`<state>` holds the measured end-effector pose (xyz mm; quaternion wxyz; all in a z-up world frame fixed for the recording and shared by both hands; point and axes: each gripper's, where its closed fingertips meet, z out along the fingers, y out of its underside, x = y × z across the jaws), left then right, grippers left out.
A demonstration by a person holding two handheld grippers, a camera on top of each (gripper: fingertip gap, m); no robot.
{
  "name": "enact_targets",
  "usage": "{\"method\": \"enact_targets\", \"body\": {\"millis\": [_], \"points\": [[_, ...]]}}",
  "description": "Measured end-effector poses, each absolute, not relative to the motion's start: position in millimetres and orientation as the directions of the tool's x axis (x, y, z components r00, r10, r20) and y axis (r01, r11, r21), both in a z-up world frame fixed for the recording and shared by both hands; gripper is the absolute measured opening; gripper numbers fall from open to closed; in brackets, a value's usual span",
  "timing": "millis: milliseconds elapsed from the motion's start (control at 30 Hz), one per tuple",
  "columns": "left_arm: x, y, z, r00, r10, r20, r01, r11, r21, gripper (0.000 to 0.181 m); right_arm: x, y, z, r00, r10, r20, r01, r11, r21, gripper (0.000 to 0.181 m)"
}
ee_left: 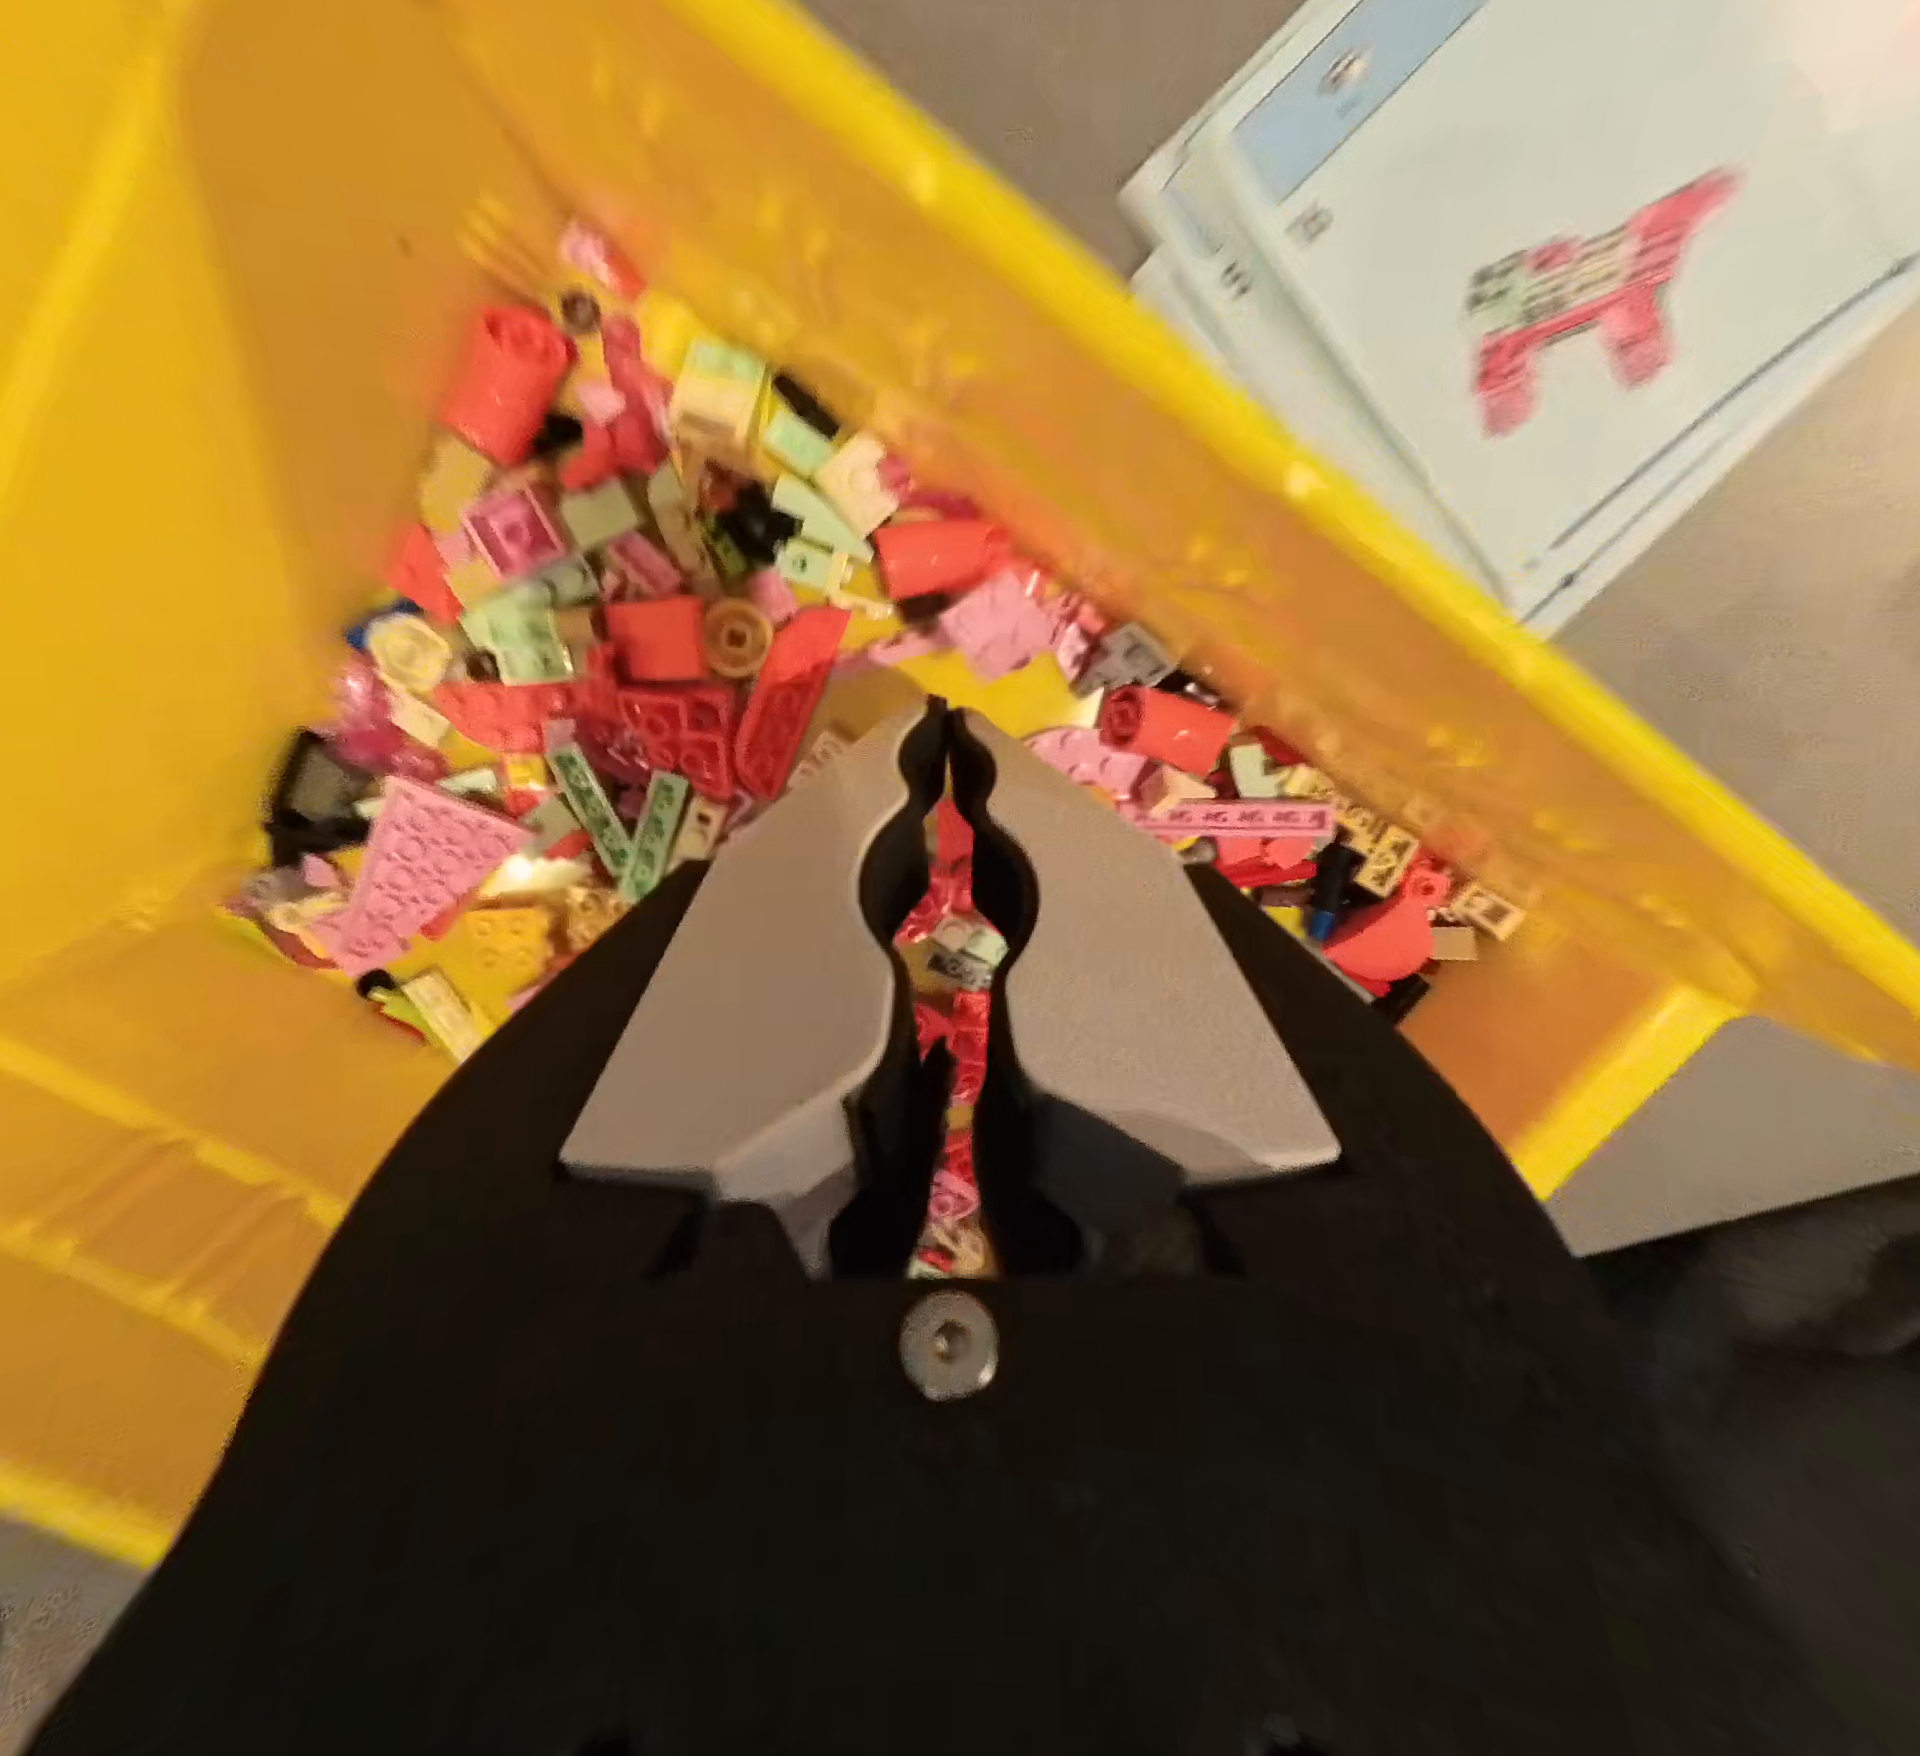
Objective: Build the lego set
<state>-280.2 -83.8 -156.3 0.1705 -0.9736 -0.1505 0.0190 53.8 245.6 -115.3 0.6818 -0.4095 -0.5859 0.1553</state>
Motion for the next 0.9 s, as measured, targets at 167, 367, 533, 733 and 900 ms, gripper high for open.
{"method": "enact_targets", "body": {"millis": [167,367,533,733,900], "points": [[-250.3,-55.1,-90.6,0.980,0.187,-0.070,0.127,-0.854,-0.505,0.000,53.4,244.5,-115.0,0.260,0.698,0.667,0.260,0.615,-0.744,0.001],[-246.9,-71.5,-88.1,0.969,0.161,-0.186,0.086,-0.931,-0.356,0.003,55.2,245.4,-112.5,0.269,0.720,0.640,0.237,0.594,-0.768,0.001],[-252.7,-83.0,-150.3,0.950,0.306,0.059,0.311,-0.922,-0.232,0.022,55.9,246.3,-111.8,0.272,0.731,0.625,0.230,0.582,-0.780,0.001],[-265.4,-79.4,-187.2,0.868,0.460,0.188,0.491,-0.851,-0.184,0.025,55.6,246.2,-112.7,0.270,0.728,0.630,0.235,0.585,-0.776,0.001],[-266.0,-80.4,-190.9,0.875,0.455,0.163,0.480,-0.856,-0.189,0.019,55.5,246.5,-112.6,0.269,0.731,0.627,0.233,0.582,-0.779,0.001]]}}
